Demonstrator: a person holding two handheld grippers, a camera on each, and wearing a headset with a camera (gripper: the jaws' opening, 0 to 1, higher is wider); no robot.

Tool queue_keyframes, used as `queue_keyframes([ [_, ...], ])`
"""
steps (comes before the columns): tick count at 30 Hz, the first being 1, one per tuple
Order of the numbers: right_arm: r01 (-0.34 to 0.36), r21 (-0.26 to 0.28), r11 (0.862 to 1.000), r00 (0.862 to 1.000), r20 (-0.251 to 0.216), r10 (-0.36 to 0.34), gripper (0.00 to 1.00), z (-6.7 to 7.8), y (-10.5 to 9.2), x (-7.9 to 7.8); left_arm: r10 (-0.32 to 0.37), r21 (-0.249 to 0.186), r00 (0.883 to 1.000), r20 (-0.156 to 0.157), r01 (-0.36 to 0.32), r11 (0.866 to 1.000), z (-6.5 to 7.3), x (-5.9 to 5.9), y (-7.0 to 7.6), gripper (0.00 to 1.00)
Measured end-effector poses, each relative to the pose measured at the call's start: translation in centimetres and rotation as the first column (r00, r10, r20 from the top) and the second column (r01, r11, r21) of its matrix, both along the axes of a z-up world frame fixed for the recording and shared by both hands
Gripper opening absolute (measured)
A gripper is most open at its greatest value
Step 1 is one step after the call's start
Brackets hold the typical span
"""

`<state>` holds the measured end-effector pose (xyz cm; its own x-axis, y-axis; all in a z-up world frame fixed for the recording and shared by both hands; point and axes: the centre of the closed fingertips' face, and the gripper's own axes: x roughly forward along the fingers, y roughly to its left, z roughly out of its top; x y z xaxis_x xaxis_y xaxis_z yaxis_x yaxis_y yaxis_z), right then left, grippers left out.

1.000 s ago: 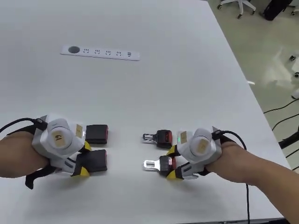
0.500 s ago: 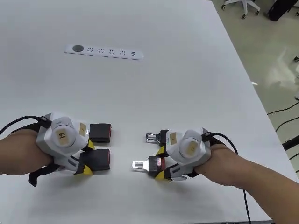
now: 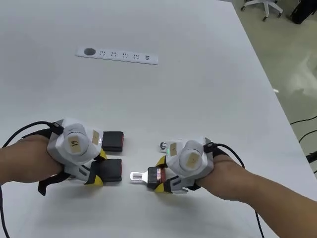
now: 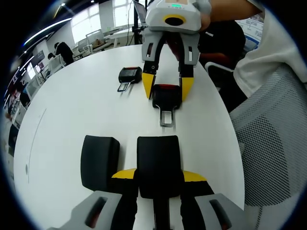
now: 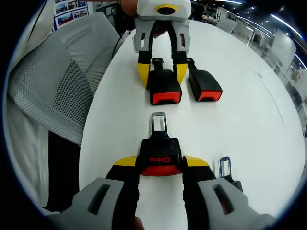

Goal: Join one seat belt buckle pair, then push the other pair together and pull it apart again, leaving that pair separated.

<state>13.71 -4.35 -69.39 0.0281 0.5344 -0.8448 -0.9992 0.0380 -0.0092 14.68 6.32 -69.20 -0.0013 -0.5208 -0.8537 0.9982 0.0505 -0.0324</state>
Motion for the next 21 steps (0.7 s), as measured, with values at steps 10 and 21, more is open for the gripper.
queue_keyframes([
  [10,0.019,0.029,0.999,1.0,0.003,-0.019,0.33,0.0,1.7,0.7,-0.029,0.012,1.0,0.001,0.029,1.0,0.0,-0.1,-0.1,0.34],
  [21,0.007,0.005,1.0,1.0,0.016,-0.007,0.33,0.1,2.2,0.8,-0.03,0.015,1.0,-0.004,0.03,0.999,-0.1,0.0,0.0,0.34],
])
